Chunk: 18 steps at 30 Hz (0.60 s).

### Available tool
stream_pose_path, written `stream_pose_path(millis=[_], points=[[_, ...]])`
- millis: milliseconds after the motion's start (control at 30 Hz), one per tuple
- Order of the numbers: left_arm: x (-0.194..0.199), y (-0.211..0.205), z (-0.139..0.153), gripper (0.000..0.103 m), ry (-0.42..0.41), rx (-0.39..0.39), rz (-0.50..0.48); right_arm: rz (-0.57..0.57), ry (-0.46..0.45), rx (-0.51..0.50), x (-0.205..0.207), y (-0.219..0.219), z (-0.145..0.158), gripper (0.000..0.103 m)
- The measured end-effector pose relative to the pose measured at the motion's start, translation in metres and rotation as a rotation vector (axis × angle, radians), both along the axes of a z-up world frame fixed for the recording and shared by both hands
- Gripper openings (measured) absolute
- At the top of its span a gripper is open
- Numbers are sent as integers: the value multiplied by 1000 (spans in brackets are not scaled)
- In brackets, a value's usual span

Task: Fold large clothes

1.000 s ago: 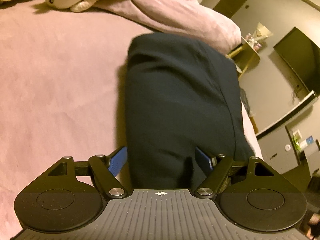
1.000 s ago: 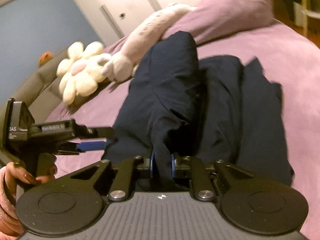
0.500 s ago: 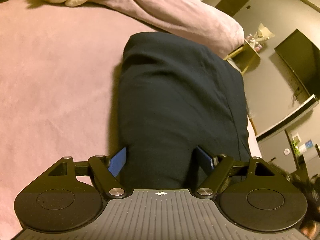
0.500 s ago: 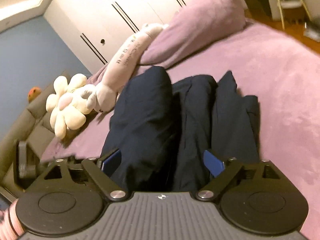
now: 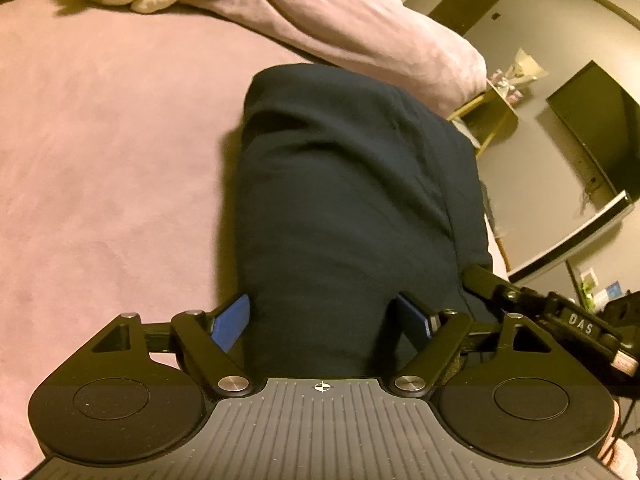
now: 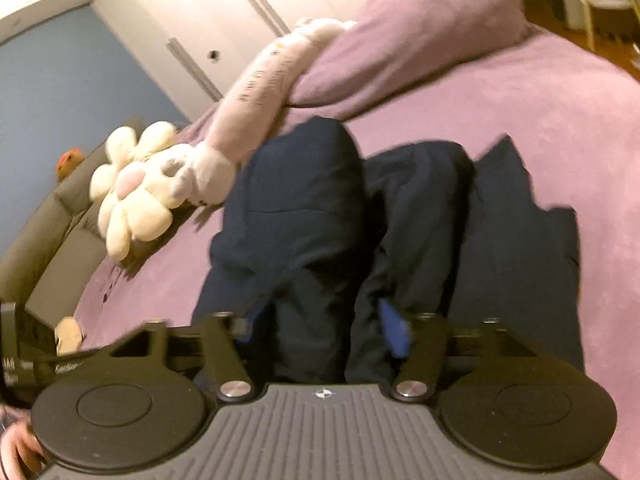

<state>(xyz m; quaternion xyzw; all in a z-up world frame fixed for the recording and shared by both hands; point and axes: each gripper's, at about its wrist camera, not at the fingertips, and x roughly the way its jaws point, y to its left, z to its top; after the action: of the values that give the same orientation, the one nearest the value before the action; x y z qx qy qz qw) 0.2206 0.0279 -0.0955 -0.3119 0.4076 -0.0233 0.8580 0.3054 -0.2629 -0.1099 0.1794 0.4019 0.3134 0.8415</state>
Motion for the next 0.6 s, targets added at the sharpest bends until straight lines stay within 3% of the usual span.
stream_pose_path(millis=[133,333,400,467,600], points=[[3,3,-1,84,1,-4,-10,-29,11,-8,-5,-8,-5,93],[9,-4,-5,88,0,11,-24,-28,80,70,6,-9,-14,98],[10,-6,-4,88,-1,24,-26,3,48,43,5,1,-10,92],[9,-4,-3,88,0,16,-18,29,-16,-19,0,13,-4,81],[9,7,-4,87,-7,-8,29,50,-63,-45,-2,22,0,55]])
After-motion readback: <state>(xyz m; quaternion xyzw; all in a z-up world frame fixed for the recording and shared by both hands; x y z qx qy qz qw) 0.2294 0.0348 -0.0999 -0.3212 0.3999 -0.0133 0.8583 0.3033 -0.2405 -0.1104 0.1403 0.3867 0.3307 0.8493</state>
